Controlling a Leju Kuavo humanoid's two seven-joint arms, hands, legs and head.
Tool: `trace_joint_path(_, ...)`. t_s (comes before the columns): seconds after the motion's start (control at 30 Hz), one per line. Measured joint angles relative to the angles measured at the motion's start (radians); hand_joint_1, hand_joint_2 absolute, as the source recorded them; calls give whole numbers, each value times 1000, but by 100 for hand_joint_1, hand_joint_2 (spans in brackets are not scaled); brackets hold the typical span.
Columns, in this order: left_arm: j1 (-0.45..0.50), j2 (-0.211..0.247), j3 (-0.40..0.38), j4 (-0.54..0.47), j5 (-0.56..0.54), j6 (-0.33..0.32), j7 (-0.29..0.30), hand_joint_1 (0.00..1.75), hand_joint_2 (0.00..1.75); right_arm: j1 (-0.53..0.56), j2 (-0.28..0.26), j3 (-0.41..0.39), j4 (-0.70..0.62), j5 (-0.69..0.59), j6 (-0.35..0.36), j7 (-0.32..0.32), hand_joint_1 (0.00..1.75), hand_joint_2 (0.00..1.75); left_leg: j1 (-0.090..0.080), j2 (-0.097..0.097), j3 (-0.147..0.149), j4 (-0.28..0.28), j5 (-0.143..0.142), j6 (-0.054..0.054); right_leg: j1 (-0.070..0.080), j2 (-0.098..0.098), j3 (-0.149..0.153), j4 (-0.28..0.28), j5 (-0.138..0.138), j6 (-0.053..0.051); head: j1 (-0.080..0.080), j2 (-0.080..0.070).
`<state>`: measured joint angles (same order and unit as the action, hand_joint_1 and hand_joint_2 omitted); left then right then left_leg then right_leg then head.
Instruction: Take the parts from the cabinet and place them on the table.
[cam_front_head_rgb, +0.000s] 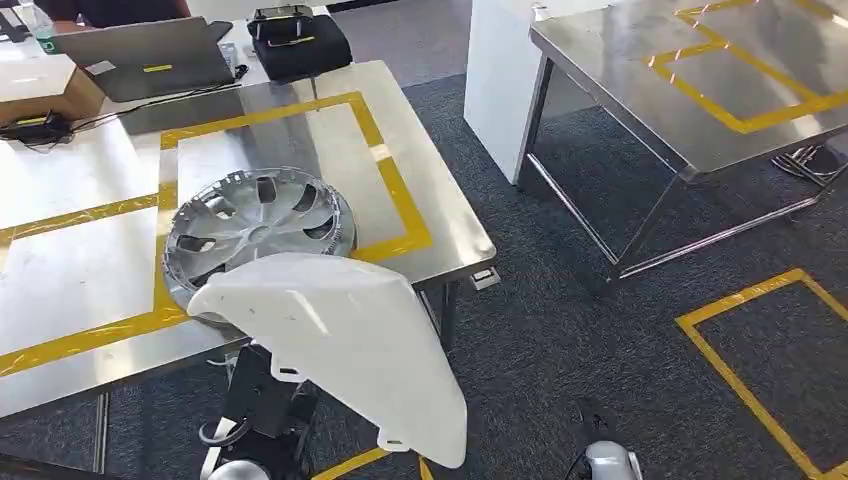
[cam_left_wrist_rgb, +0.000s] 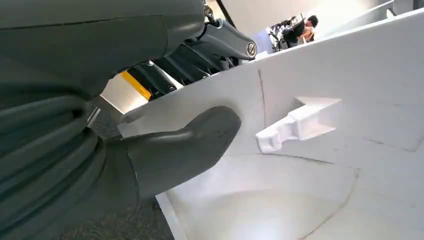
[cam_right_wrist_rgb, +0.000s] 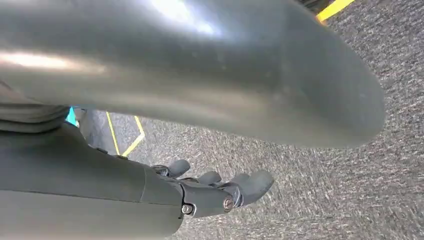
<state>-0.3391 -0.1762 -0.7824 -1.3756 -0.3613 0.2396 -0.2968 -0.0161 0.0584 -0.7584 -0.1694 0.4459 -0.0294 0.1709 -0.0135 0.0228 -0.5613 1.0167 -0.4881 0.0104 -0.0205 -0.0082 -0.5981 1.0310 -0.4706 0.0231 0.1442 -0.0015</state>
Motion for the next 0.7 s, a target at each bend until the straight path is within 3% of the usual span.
trace_joint_path(0.7,-7,0,0,3,5,0,-3,175,175,0,0,0,0,4,0,0,0,0,-2,0,-5,7,-1,2,-2,0,0,-3,3,3,0,0)
